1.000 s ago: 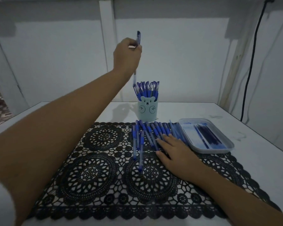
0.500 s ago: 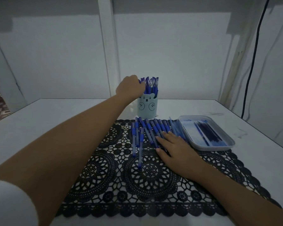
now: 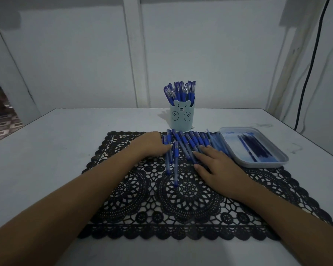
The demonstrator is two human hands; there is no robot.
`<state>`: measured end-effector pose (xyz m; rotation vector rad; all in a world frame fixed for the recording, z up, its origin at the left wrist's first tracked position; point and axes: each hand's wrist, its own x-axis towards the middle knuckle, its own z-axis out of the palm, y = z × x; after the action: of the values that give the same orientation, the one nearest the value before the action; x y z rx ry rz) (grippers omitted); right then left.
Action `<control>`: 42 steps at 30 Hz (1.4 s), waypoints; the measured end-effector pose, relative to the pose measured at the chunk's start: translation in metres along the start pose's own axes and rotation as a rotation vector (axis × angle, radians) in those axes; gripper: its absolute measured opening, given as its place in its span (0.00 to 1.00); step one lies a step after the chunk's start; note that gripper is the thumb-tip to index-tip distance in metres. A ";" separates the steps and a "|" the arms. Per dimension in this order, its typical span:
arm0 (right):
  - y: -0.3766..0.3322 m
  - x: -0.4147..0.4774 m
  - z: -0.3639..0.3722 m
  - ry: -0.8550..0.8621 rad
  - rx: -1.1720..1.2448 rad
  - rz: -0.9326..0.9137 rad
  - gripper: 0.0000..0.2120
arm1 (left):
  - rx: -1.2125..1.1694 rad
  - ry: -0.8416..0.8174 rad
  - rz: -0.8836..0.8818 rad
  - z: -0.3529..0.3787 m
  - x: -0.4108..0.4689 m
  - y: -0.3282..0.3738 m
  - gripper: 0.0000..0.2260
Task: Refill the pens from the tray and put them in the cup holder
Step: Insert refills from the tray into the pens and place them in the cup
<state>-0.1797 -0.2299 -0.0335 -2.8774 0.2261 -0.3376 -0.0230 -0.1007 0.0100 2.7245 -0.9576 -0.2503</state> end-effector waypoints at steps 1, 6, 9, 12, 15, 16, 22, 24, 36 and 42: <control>0.000 0.000 0.000 -0.001 0.000 0.000 0.24 | 0.002 -0.026 0.000 -0.003 0.000 0.000 0.15; -0.001 -0.001 -0.001 0.001 -0.002 0.001 0.24 | -0.038 -0.161 -0.044 -0.015 -0.005 -0.001 0.11; -0.001 -0.001 -0.001 0.007 -0.008 -0.006 0.24 | 0.001 -0.174 -0.043 -0.017 -0.009 -0.002 0.10; -0.001 -0.001 -0.001 0.010 -0.006 -0.008 0.24 | 0.123 -0.117 -0.040 -0.015 -0.016 0.000 0.11; 0.000 -0.001 0.000 0.041 -0.005 -0.013 0.24 | 0.300 0.120 -0.012 -0.007 -0.029 -0.002 0.10; 0.000 -0.001 0.000 0.066 -0.003 -0.021 0.23 | 0.310 0.210 0.006 -0.004 -0.036 -0.003 0.09; -0.010 -0.005 -0.005 0.387 -0.015 -0.281 0.23 | 0.274 0.541 0.366 0.024 -0.078 -0.017 0.13; -0.020 -0.009 -0.006 0.366 -0.096 -0.376 0.21 | 0.232 0.597 0.524 0.036 -0.086 -0.019 0.15; -0.028 -0.018 -0.004 0.280 -0.291 -0.458 0.14 | 0.124 0.570 0.744 0.043 -0.088 -0.015 0.14; -0.023 -0.019 -0.012 0.211 -0.225 -0.360 0.15 | 0.094 0.539 0.709 0.043 -0.089 -0.016 0.14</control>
<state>-0.1981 -0.2073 -0.0207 -3.0971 -0.2388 -0.7256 -0.0926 -0.0397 -0.0286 2.1357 -1.6596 0.6279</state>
